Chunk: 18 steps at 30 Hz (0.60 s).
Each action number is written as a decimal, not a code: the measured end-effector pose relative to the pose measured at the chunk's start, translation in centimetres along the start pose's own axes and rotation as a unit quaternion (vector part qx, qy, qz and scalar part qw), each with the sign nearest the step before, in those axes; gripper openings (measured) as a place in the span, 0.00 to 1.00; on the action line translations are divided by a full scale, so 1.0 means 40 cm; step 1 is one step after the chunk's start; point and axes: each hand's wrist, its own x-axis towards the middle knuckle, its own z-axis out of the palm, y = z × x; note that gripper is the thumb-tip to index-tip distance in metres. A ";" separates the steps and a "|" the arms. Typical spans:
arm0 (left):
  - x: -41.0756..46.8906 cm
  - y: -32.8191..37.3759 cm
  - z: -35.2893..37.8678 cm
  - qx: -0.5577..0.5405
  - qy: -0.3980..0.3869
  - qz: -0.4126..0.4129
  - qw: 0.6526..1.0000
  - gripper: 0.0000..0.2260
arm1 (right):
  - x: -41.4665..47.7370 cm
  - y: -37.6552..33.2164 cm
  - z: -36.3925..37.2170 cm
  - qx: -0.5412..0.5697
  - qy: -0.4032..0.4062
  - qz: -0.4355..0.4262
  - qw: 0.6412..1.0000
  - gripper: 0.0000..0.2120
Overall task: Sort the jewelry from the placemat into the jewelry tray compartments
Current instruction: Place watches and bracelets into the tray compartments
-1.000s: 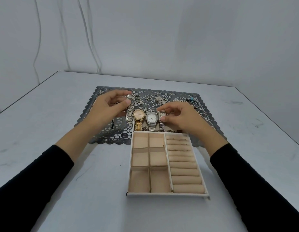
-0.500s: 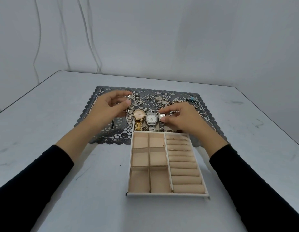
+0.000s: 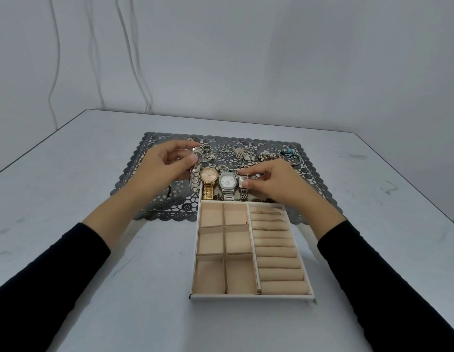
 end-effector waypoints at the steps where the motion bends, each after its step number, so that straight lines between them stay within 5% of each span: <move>1: -0.001 0.000 0.001 0.001 0.000 0.001 1.000 0.12 | 0.000 0.001 -0.001 0.002 -0.002 0.000 1.000 0.11; 12: -0.004 0.007 0.002 -0.008 -0.002 0.004 1.000 0.12 | -0.009 0.005 -0.008 0.006 0.010 -0.017 1.000 0.10; 18: -0.003 0.016 0.006 -0.040 -0.007 0.012 0.999 0.12 | -0.030 0.028 -0.051 -0.027 0.097 -0.068 0.993 0.08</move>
